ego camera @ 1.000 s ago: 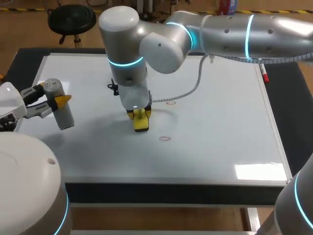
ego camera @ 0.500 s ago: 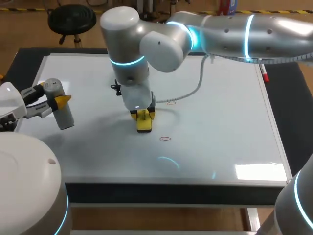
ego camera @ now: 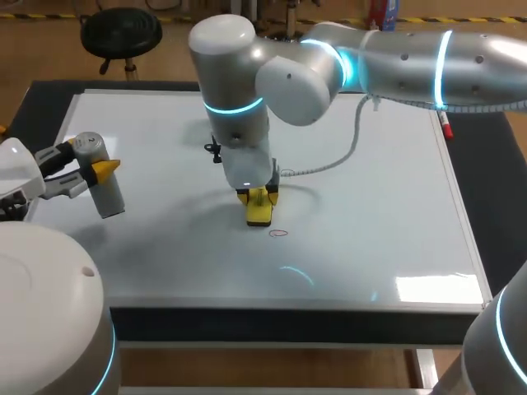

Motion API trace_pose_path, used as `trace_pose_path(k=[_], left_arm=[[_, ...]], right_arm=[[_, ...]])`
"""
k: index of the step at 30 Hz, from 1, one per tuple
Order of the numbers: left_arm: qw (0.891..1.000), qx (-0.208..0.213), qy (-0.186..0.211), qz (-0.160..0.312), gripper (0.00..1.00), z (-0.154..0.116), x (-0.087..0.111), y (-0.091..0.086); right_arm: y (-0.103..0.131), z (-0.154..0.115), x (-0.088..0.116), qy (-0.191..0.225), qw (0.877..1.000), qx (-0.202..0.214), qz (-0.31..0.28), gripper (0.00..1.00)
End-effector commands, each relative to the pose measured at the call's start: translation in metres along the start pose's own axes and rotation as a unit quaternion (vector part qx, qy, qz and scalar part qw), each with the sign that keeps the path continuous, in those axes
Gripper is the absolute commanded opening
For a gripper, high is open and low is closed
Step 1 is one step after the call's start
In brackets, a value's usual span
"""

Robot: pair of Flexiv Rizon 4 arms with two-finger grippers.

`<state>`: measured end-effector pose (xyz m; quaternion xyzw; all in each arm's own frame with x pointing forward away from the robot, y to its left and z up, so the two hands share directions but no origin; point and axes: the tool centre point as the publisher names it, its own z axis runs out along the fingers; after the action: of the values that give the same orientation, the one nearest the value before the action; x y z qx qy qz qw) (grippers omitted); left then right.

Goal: Pick up the inspection probe, press it on each red-marked spot on the whiteboard one by one, put down the probe, pick up the eraser, and wipe off all the red marks.

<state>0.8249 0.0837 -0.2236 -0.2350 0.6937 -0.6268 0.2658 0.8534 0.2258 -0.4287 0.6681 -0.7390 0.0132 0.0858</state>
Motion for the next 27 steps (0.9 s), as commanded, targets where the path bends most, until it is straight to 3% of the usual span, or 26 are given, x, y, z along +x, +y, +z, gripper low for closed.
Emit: trace_pose_path(k=[1, 9, 27], left_arm=[[1.000, 0.001, -0.002, 0.001, 0.00, 0.001, 0.001, 0.000], [1.000, 0.001, -0.002, 0.001, 0.00, 0.001, 0.001, 0.000], [1.000, 0.001, -0.002, 0.001, 0.00, 0.001, 0.001, 0.000]], right_arm=[[0.004, 0.001, 0.010, -0.009, 1.000, 0.012, 0.004, 0.00], [0.002, -0.029, 0.013, -0.020, 0.999, 0.036, 0.006, 0.00], [-0.009, -0.051, 0.027, -0.024, 0.999, 0.044, 0.015, 0.00]])
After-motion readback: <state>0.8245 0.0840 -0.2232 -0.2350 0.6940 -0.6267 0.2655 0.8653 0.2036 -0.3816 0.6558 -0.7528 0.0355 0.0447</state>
